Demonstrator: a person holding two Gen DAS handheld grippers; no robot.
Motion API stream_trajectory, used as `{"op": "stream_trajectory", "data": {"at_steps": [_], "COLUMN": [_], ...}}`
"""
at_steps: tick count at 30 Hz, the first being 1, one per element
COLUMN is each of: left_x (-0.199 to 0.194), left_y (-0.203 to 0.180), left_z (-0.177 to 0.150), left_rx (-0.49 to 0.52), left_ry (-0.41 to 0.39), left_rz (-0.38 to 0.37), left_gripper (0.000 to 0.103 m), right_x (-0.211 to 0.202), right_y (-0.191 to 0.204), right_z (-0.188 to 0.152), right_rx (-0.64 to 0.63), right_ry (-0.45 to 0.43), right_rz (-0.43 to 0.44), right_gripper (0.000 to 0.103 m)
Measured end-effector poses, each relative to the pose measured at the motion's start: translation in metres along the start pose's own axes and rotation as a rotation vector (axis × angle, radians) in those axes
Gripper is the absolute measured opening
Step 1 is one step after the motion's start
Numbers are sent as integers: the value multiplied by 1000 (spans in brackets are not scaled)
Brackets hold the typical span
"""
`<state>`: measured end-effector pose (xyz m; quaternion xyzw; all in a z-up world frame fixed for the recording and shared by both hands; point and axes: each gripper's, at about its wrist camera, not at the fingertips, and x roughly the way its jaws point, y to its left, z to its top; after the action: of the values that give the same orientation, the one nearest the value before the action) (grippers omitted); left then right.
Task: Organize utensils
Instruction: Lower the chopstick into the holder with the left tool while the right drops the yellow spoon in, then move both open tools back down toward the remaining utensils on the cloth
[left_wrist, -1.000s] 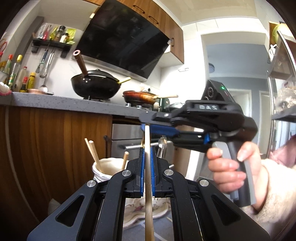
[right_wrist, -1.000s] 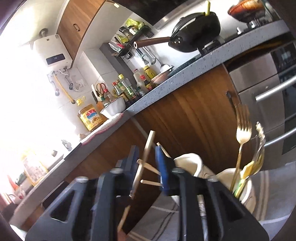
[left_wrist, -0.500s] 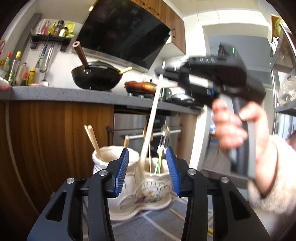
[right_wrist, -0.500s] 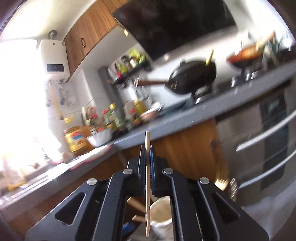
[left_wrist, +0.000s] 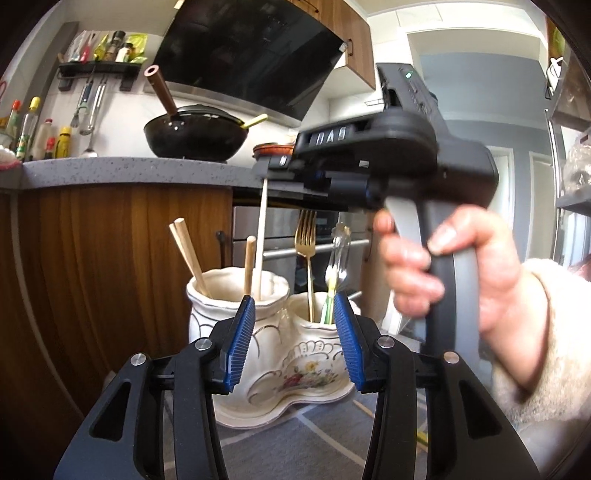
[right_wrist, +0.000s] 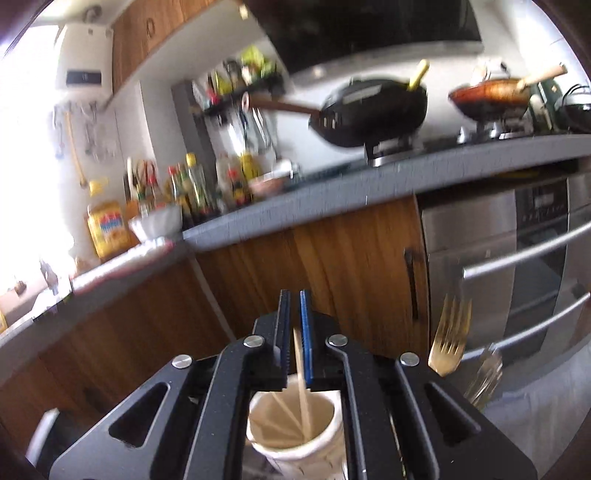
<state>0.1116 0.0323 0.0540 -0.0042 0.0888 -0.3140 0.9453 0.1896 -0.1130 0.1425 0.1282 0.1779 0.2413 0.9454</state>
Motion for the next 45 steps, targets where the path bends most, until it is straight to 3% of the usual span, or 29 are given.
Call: {"op": "stream_trajectory", "data": {"at_steps": [2,7,14,20,25,29,33,37,40,45], "left_x": [1,4,2,-2,-4,-2,-3,-2,3,7], "left_y": [0,-4,-19,-30,-41,-46,-49,-46,-49,-48], "left_z": [-1,-3,-16,-28,-38,-41,-48,-56,-63,-67], "left_rx": [3,22,36,4,-5,-43,-65,-125,-89,-102], "left_ry": [4,26,81,134,184,233,279,326,367,400], "left_rz": [4,28,94,163,231,275,335,364,412,389], "left_gripper": [46,47,59,75,87,90,93,93,93,93], "right_x": [0,-27,-87,-132,-143,-136,-129,-118,-110,-102], "right_y": [0,2,-11,-33,-57,-71,-76,-66,-53,-43], "right_z": [-5,-11,-45,-87,-124,-145,-165,-182,-194,-204], "right_rx": [-2,-12,-8,12,29,42,59,22,-11,-42], "right_ry": [18,-3,5,32,105,191,273,369,444,510], "right_rz": [4,-7,-90,-181,-254,-291,-268,-239,-203,-191], "right_gripper": [35,37,59,77,86,87,86,68,51,33]}}
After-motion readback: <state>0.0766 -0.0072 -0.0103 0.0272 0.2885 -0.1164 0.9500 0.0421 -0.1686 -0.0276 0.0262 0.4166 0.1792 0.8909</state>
